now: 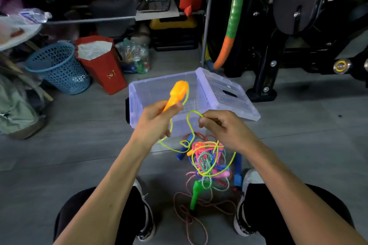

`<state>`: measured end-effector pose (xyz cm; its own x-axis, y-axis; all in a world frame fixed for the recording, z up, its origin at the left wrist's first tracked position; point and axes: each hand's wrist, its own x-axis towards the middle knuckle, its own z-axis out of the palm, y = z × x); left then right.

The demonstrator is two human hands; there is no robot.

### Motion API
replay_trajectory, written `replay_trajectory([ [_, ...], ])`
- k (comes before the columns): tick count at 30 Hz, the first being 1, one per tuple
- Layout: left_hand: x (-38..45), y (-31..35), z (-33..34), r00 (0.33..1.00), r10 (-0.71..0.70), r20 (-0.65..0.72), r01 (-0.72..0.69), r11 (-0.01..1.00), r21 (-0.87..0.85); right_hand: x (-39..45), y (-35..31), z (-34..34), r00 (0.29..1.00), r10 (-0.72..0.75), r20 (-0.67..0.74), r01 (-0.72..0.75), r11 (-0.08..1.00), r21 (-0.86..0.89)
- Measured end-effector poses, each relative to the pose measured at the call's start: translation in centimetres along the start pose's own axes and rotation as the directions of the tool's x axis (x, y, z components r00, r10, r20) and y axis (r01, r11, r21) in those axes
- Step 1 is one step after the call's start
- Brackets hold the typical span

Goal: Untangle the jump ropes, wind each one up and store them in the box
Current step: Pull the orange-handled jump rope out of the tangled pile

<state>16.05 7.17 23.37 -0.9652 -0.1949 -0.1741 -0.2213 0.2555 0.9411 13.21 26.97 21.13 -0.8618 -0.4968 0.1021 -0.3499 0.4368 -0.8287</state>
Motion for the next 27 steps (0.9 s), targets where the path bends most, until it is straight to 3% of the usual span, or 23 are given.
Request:
replay_trajectory([
  [2,-0.6,0.3,0.9,0.989,0.042,0.140,-0.048,0.998,0.042,0.2,-0.5,0.3,0.999,-0.030,0.021,0.030,1.000,0.006],
  [5,-0.4,0.1,1.2,0.987,0.020,0.158,-0.042,0.989,0.141,0.3,-0.9,0.5,0.999,-0.015,0.028,0.014,0.999,0.040],
  [9,-0.1,0.3,0.7,0.996,0.045,0.076,-0.033,0.986,-0.162,0.3,0.7,0.9,0.990,0.087,0.115,-0.098,0.991,0.096],
  [13,-0.5,0.4,0.4,0.997,0.008,0.077,0.025,0.903,-0.430,-0.1,4.3,1.9,0.929,0.232,0.287,-0.171,0.960,-0.220],
  [15,-0.1,0.3,-0.4,0.998,-0.062,0.032,0.070,0.860,-0.505,-0.1,5.3,1.9,0.922,0.272,0.276,-0.185,0.935,-0.301],
  [16,0.2,0.1,-0.9,0.995,-0.095,-0.008,0.081,0.884,-0.460,0.1,5.4,1.7,0.935,0.263,0.236,-0.186,0.934,-0.305],
  [18,0.9,-1.0,-1.8,0.989,-0.100,-0.105,0.084,0.986,-0.140,0.4,5.1,1.5,0.978,0.175,0.115,-0.138,0.951,-0.277],
  [20,1.5,-2.2,-2.3,0.992,-0.067,-0.106,0.091,0.966,0.241,0.5,4.9,1.5,0.998,0.069,-0.005,-0.068,0.968,-0.242],
  [21,1.6,-2.6,-2.3,0.995,-0.060,-0.083,0.085,0.934,0.347,0.5,4.7,1.5,0.999,0.043,-0.020,-0.047,0.961,-0.274],
  [24,1.1,-3.0,-1.4,0.998,0.006,-0.058,0.022,0.888,0.460,0.3,4.5,1.6,0.999,0.032,-0.035,-0.041,0.949,-0.313],
  [26,1.1,-2.7,-0.6,1.000,0.021,-0.009,-0.015,0.897,0.443,0.5,4.4,1.4,0.991,0.017,-0.135,-0.051,0.967,-0.251],
  [27,0.9,-2.7,-0.3,1.000,0.004,0.027,-0.014,0.914,0.405,0.5,4.2,1.7,0.994,0.031,-0.103,-0.057,0.964,-0.259],
])
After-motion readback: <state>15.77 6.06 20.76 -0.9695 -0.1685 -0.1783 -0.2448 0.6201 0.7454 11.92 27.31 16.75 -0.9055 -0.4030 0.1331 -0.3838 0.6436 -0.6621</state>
